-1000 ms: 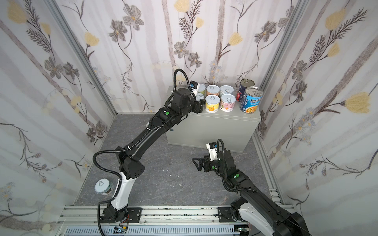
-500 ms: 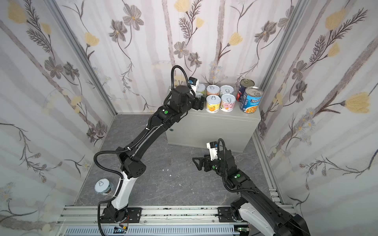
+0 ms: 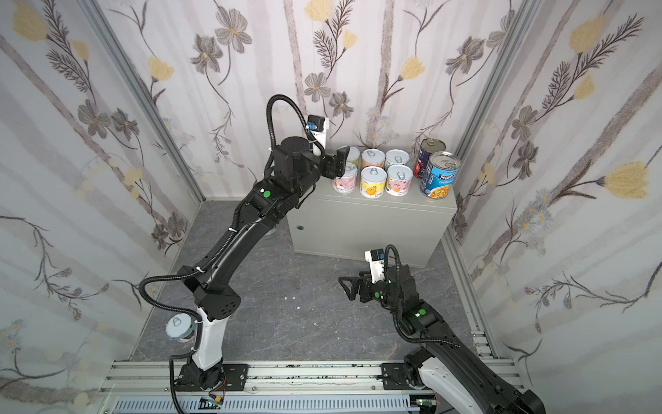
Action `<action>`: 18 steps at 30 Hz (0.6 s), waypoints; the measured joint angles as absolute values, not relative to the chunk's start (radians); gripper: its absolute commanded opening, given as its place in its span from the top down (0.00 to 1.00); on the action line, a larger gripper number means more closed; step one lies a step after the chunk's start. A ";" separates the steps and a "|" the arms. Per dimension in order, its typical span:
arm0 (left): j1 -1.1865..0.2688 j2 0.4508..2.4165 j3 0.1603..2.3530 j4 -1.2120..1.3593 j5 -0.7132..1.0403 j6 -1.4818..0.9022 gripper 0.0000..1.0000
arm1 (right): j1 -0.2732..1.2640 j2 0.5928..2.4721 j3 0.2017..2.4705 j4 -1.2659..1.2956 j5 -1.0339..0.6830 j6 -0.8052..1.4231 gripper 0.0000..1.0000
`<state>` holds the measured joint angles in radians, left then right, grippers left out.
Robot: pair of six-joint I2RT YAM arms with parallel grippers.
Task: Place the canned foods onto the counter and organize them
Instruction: 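Lower the pink can beside the green can and open the left gripper, then swing the left gripper down toward the white-lidded floor can by the cabinet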
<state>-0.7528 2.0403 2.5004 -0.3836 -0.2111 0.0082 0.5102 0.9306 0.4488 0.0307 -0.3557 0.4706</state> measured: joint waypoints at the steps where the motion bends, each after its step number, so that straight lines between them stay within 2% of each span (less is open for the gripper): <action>1: -0.743 2.017 2.470 -0.380 -0.215 0.007 0.25 | 0.511 0.924 0.448 0.030 -0.356 0.471 0.00; 9: -0.688 1.887 2.217 -0.375 -0.211 -0.011 0.31 | 0.523 0.894 0.439 0.007 -0.356 0.497 0.00; 18: -0.676 1.900 2.147 -0.371 -0.205 -0.020 0.32 | 0.532 0.883 0.429 0.004 -0.351 0.515 0.00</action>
